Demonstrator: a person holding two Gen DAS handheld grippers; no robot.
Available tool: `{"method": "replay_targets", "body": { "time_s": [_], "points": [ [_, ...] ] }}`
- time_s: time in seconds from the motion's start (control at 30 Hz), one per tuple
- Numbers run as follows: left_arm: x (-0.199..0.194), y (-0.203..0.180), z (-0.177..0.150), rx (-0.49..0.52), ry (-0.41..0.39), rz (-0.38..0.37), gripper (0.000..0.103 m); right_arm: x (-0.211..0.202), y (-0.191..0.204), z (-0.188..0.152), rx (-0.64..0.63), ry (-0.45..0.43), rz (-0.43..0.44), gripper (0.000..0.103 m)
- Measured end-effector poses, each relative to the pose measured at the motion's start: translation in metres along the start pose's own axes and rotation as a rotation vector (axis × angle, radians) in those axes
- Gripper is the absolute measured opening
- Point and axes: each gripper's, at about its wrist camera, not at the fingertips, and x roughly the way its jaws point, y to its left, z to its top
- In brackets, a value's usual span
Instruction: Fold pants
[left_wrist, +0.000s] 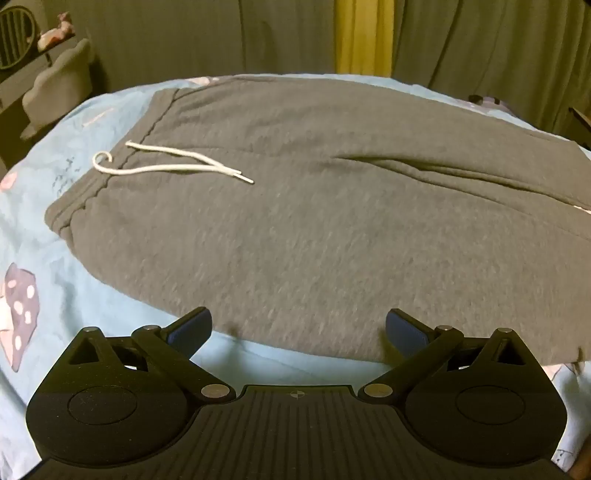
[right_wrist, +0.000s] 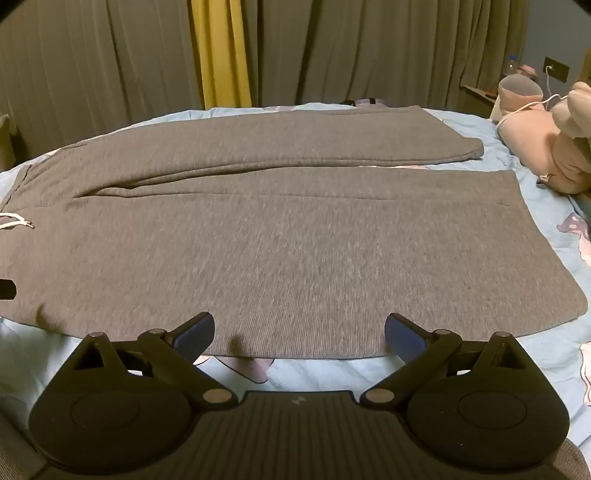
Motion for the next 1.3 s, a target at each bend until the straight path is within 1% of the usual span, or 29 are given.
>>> {"method": "replay_targets", "body": {
  "time_s": [0.23, 0.3, 0.93, 1.3],
  "points": [
    [0.0005, -0.0018, -0.0026, 0.008, -0.002, 0.017, 0.103, -0.0016, -0.0005, -0.0002, 0.0, -0.001, -0.004, 0.099],
    [0.0018, -0.0008, -0.0004, 0.002, 0.009, 0.011, 0.103, -0.002, -0.0025, 0.001, 0.002, -0.001, -0.004, 0.099],
    [0.0043, 0.0009, -0.0059, -0.014, 0.013, 0.004, 0.103, -0.002, -0.0011, 0.0029, 0.008, -0.002, -0.011, 0.099],
    [0.0043, 0.0017, -0.0029, -0.014, 0.018, 0.002, 0.103, -0.0022, -0.0021, 0.0024, 0.008, -0.005, -0.011, 0.099]
  ]
}}
